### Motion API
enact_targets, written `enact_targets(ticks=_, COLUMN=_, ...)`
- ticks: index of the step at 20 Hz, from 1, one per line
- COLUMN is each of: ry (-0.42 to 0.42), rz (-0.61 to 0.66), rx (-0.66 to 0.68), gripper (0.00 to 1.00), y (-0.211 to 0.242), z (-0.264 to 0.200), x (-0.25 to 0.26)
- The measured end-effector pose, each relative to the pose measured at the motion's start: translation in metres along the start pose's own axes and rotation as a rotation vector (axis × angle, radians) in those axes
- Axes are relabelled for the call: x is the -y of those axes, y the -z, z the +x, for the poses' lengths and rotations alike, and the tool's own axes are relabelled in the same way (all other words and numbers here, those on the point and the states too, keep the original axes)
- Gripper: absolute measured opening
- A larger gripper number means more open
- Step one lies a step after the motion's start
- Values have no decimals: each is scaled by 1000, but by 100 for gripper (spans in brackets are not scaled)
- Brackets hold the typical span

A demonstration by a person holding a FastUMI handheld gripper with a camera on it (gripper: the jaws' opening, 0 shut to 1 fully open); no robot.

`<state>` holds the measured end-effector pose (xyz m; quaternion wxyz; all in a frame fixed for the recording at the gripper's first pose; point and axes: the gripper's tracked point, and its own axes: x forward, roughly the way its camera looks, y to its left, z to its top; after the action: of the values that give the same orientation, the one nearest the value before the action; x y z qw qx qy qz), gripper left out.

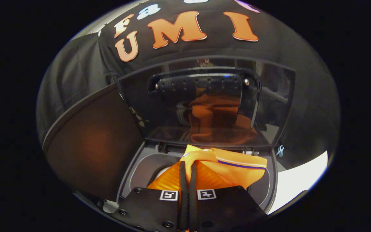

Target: Put the clothes into the washing machine and then close the washing machine lid.

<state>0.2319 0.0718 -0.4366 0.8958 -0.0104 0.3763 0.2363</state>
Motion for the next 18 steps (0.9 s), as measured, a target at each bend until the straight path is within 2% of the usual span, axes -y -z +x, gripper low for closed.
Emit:
enact_targets(ticks=5, ry=-9, rz=44, rx=-99, gripper=8, y=42, z=33, x=2)
enact_targets(ticks=9, ry=23, rz=56, rx=-223, gripper=8, y=91, z=65, x=12)
enact_targets(ticks=14, ry=58, rz=89, rx=-287, gripper=8, y=102, z=88, x=20)
enact_targets(ticks=18, ry=128, rz=114, rx=-362, gripper=8, y=117, z=102, x=34)
